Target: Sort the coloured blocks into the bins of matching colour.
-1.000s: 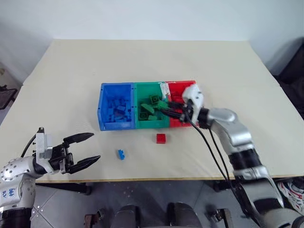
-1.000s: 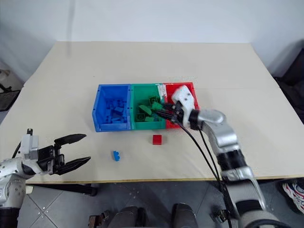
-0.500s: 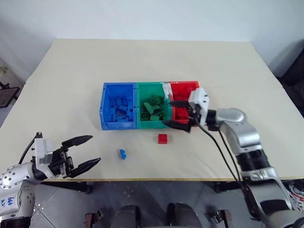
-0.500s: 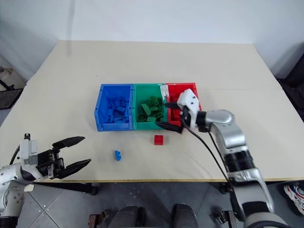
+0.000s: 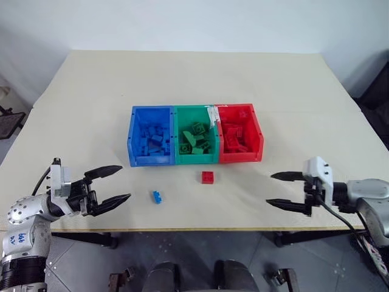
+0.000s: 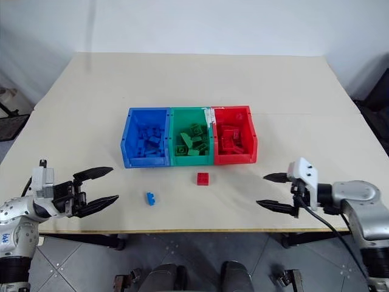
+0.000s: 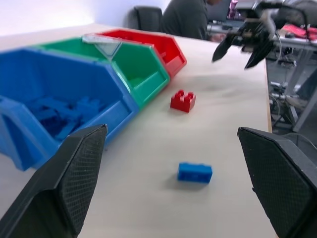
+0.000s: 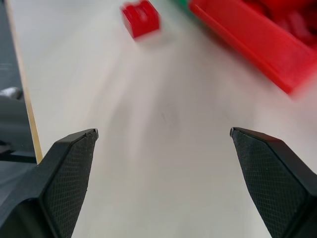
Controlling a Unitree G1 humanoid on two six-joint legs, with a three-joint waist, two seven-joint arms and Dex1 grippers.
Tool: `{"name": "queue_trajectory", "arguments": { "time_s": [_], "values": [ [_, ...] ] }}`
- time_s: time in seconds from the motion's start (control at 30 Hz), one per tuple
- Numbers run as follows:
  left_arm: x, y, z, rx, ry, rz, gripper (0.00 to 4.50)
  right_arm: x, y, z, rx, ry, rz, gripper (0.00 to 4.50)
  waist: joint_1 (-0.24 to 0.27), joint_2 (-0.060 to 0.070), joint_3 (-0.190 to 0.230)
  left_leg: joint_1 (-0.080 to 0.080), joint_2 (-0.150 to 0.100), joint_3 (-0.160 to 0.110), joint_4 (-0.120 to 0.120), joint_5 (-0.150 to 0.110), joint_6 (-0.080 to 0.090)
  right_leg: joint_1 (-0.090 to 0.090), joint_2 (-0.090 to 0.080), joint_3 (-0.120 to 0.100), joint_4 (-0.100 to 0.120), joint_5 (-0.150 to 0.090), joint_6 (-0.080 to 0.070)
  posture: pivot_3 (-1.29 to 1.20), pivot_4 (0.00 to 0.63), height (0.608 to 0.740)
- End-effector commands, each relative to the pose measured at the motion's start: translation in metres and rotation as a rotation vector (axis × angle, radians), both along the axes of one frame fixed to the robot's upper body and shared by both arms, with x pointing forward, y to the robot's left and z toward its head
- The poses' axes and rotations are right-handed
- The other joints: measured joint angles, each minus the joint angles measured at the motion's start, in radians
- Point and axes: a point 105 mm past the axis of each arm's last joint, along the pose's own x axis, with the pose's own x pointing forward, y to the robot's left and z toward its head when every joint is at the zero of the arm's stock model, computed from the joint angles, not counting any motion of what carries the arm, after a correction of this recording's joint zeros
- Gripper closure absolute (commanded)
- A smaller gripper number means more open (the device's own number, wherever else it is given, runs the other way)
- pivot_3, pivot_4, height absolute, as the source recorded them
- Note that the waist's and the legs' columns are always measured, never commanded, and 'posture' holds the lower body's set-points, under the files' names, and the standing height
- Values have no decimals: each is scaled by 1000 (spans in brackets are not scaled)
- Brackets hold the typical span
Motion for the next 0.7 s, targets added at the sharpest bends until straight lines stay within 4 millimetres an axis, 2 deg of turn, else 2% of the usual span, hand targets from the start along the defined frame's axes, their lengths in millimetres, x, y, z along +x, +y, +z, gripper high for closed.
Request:
{"name": "queue_trajectory", "arguments": {
  "time_s": [0.03,0.27,0.4,0.7],
  "values": [
    [4,-2,7,22,-34,-19,0,5,12,7,6,-43,14,32,0,0,0,0,1,0,0,0,0,1,0,0,-1,0,0,0,150,740],
    [7,-4,8,21,-46,-24,0,22,55,-10,49,-37,47,32,-2,0,0,0,1,-2,0,0,0,1,0,1,-1,0,0,0,150,740],
    [2,-4,10,19,-59,-8,0,37,94,-23,110,-35,72,32,-2,1,0,-1,0,-2,1,0,0,1,0,1,-1,0,0,0,150,740],
    [-8,-1,10,21,-58,34,0,46,116,-39,109,-34,127,32,2,1,0,-1,-1,-6,3,0,0,3,0,2,1,0,0,0,150,740]
  ]
}}
